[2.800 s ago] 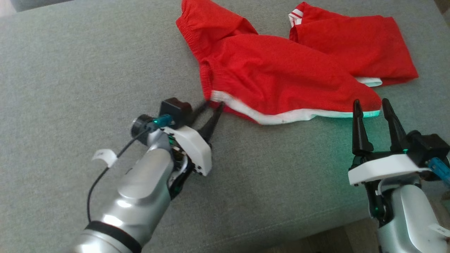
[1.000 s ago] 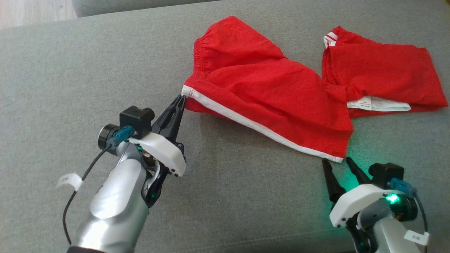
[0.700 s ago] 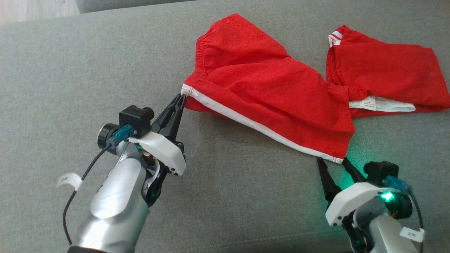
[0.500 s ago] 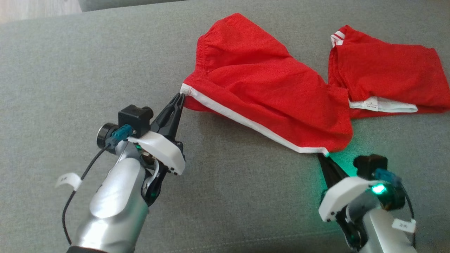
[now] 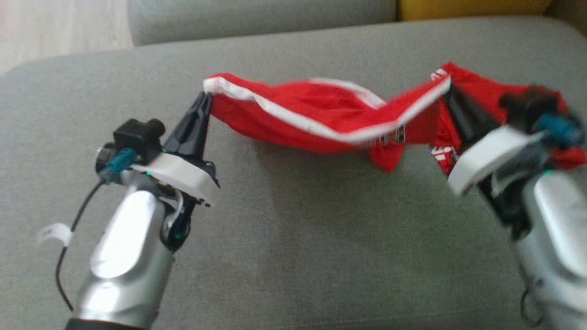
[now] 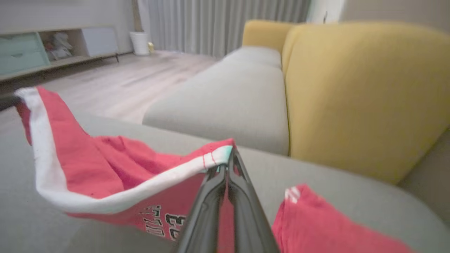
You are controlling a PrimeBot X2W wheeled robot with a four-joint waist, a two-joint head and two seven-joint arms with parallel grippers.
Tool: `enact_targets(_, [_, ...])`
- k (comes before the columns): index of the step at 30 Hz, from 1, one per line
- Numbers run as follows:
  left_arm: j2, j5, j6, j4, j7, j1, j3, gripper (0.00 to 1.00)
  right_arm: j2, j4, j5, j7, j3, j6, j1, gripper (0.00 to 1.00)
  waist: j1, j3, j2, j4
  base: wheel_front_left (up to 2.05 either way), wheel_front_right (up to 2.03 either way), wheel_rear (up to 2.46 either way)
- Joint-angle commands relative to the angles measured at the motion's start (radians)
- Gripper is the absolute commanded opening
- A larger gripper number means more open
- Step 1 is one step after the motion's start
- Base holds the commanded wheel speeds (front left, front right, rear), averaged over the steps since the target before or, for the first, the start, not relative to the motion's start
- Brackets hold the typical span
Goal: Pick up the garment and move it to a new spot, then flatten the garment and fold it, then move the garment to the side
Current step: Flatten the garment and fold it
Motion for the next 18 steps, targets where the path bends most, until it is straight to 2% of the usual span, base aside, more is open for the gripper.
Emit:
enact_targets(1, [0.042, 0.001, -0.003, -0.054, -0.012, -0.052, 0.049, 0.0, -0.037, -0.064, 0.029, 0.015, 0.034, 0.002, -0.077, 0.0, 0.0, -0.041, 0.0, 0.018, 0.0, 0.0, 0.0])
enact_targets(6, [0.073, -0.007, -0.002, -0.129, 0.01, -0.073, 0.061, 0.0, -0.111, -0.102, 0.08, 0.041, 0.107, 0.002, -0.182, 0.0, 0.0, -0.11, 0.0, 0.039, 0.0, 0.0, 0.0])
enact_targets(9, [0.082, -0.015, -0.001, -0.177, 0.038, -0.069, 0.063, 0.0, -0.129, -0.114, 0.102, 0.062, 0.132, 0.002, -0.205, 0.0, 0.0, -0.13, 0.0, 0.045, 0.0, 0.0, 0.0])
enact_targets(13, [0.123, -0.023, -0.001, -0.28, 0.115, -0.026, 0.057, 0.0, -0.166, -0.133, 0.157, 0.158, 0.174, 0.002, -0.216, 0.0, 0.0, -0.165, 0.0, 0.049, 0.0, 0.0, 0.0])
enact_targets(18, [0.18, -0.047, 0.001, -0.426, 0.217, 0.072, 0.064, 0.0, -0.228, -0.193, 0.193, 0.258, 0.178, 0.002, -0.201, 0.0, 0.0, -0.196, 0.0, 0.059, 0.0, 0.0, 0.0])
